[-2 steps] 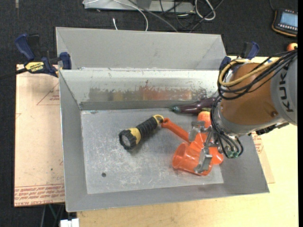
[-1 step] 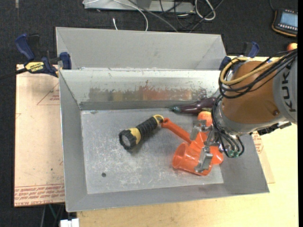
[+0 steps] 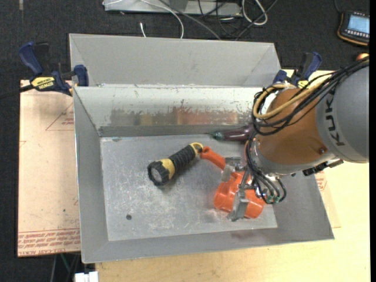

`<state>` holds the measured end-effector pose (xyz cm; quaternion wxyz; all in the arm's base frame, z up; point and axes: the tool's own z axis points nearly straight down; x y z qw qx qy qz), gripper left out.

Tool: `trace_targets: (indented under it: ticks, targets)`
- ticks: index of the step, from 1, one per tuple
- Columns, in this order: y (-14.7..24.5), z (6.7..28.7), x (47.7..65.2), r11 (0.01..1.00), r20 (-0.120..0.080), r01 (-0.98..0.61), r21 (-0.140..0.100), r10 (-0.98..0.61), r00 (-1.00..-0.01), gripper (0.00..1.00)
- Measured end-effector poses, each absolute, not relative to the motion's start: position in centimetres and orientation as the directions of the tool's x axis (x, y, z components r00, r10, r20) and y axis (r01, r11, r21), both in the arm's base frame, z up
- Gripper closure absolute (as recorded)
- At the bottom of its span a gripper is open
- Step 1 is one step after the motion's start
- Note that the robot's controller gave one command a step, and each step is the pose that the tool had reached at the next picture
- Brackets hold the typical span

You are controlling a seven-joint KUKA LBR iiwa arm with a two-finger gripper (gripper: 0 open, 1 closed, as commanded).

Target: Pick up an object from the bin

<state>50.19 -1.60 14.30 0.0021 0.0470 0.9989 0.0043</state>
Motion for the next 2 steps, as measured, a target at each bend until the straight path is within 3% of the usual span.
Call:
trace_targets:
  ticks: [1, 2]
  targets:
    - [-2.3, 15.7, 50.4, 0.995, -0.005, 0.098, 0.008, 0.098, -0.995, 0.0]
    - [-2.2, 12.8, 54.1, 0.978, -0.009, -0.209, 0.007, -0.209, -0.978, 0.0]
